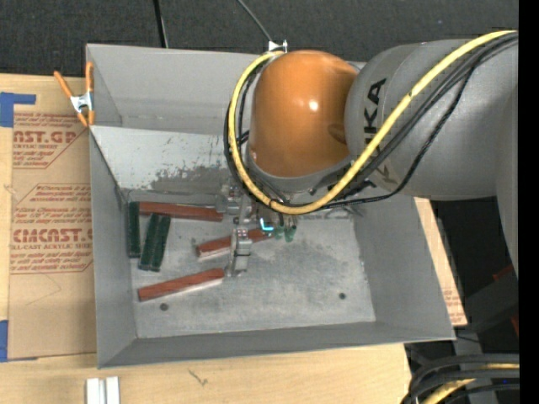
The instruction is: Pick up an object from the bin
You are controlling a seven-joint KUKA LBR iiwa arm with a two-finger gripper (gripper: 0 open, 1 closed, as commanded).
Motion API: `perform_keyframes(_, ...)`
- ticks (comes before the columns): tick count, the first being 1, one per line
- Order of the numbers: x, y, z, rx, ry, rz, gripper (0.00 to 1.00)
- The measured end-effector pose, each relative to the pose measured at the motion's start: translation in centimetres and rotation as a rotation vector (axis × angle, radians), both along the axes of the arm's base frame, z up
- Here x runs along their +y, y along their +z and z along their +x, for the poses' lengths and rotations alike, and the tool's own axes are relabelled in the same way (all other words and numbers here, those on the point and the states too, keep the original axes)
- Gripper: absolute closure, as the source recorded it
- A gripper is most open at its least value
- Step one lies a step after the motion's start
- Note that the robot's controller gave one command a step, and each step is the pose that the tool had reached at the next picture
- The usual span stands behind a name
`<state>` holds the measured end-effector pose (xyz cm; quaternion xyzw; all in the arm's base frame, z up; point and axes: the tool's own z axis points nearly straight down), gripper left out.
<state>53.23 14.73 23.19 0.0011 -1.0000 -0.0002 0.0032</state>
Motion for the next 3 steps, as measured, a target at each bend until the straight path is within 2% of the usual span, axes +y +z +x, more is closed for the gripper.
perform_keyframes(1, -0.1, 0.4, 0.2, -0.008, -0.002, 0.001, 0.0)
perform_keyframes(2, 1.2, -4.3, -0.8, -0.011, 0.096, 0.001, 0.0)
perform_keyframes(3, 4.1, -7.0, -3.8, -0.007, 0.349, 0.001, 0.0)
